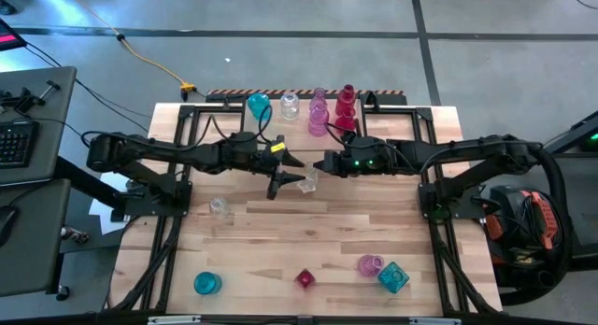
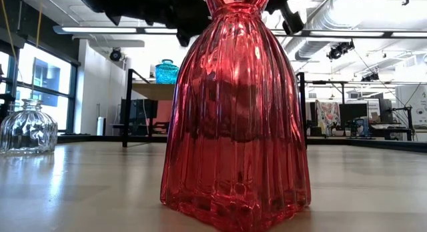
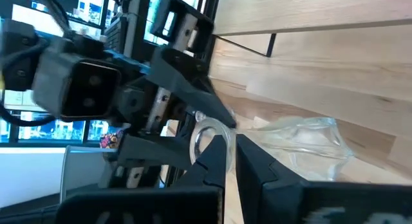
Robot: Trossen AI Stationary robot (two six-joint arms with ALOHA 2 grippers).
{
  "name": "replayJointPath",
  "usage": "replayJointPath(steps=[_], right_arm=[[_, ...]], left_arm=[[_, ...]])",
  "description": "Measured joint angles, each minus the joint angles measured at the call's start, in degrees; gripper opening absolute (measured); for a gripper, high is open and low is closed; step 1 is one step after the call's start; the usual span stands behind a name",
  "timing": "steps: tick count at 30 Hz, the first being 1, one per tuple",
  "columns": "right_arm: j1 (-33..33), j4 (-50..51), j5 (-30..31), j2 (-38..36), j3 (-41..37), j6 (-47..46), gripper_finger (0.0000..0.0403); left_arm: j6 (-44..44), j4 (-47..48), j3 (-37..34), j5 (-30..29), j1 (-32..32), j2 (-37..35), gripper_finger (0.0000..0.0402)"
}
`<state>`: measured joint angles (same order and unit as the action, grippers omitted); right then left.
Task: Sort vases onto shelf
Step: Put the right transparent vase on the shelf aligned with the other transparent vase
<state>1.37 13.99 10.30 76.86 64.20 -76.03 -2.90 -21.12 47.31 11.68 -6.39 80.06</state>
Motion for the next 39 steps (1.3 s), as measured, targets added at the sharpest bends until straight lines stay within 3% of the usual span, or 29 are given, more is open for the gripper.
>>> replayJointPath(steps=[23, 39], right_arm=[[0.00, -1.77, 0.20, 0.02, 0.00, -0.24, 0.0000], [0.00, -9.39, 0.16, 3.83, -0.03, -0.03, 0.0000]], left_arm=[[0.02, -2.78, -0.07, -0.41, -0.83, 0.80, 0.0161], [0.15, -2.42, -0.07, -0.43, -0.81, 0.80, 0.0160]])
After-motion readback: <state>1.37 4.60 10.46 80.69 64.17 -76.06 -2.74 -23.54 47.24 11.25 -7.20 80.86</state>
